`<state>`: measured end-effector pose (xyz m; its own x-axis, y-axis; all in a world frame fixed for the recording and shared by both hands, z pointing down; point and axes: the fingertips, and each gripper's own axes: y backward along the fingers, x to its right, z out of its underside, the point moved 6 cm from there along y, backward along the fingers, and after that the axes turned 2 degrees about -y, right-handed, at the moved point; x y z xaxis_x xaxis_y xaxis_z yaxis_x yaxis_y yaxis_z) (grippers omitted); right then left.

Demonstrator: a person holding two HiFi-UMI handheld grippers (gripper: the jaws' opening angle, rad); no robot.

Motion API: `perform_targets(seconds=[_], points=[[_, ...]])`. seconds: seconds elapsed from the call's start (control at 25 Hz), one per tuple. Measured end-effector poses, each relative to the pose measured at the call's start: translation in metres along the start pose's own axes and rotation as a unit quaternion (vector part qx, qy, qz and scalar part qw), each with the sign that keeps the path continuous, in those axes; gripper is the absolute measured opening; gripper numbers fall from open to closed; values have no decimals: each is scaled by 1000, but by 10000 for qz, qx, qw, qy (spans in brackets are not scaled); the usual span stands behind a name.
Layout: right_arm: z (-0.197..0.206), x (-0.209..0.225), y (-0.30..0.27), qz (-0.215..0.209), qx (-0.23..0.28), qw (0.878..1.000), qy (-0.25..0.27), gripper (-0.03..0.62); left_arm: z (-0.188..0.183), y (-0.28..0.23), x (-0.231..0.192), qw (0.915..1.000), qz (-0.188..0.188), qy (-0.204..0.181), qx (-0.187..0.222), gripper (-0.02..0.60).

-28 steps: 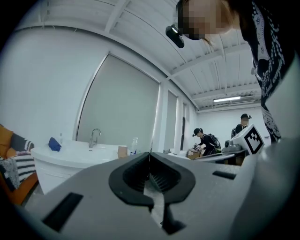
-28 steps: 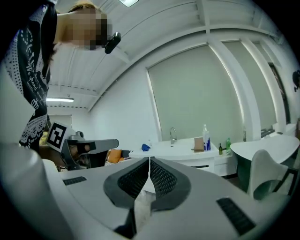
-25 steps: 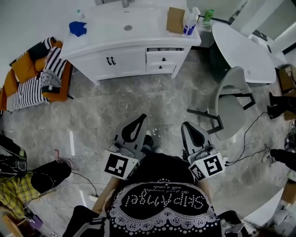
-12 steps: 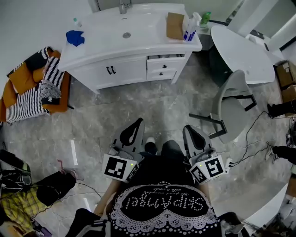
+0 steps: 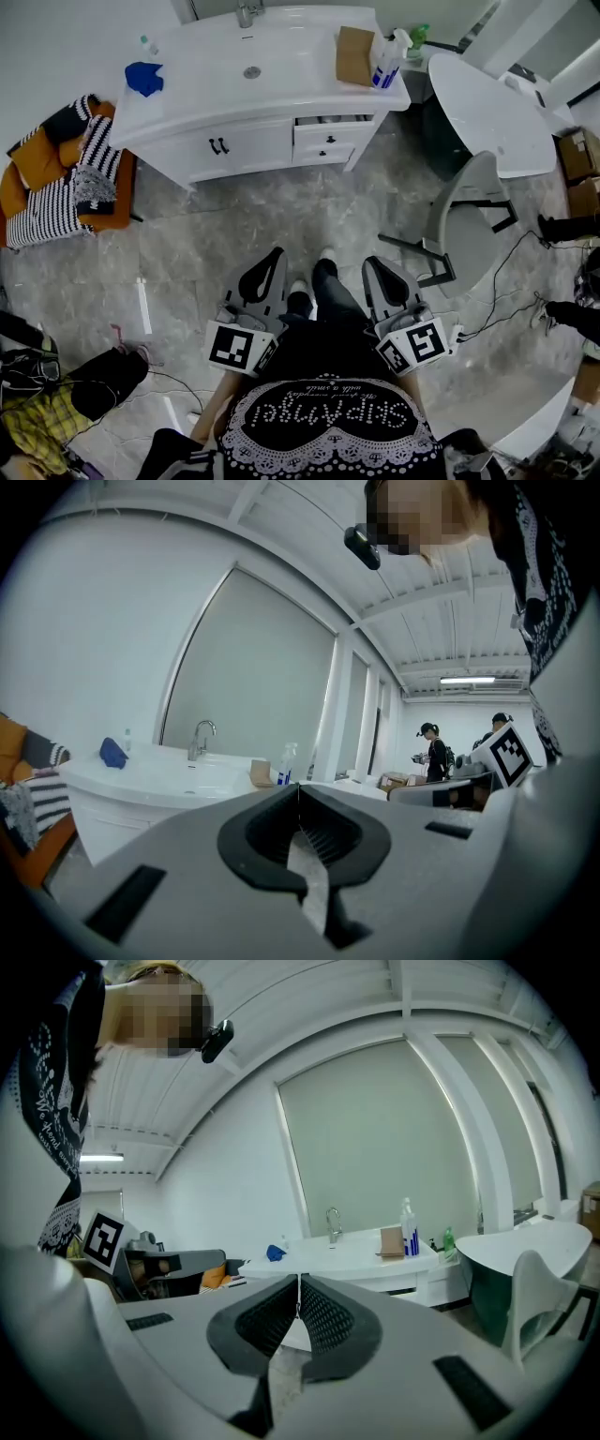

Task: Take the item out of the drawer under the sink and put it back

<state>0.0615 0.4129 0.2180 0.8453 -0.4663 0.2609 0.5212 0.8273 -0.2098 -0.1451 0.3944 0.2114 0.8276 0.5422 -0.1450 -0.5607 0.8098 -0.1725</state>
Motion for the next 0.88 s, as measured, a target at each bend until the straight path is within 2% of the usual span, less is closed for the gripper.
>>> perform_targets(seconds=[0.2,0.4,0.68,0.88], points=[[-14,30,-28,-110,-49,9999,-33,21,-8,-36,-8,9999,-116,71,-91,5],[-34,66,-60,-290,-17,9996,69,21,-23,-80,-16,9996,-276,48,88,5],[-52,110,-84,-392,15,9991,138,21,-30,-133,-4,9998,-125,48,121,6],[-61,132,-95,-503,23,9986,158,21,-35,-156,-4,9996,-244,-22,170,5]])
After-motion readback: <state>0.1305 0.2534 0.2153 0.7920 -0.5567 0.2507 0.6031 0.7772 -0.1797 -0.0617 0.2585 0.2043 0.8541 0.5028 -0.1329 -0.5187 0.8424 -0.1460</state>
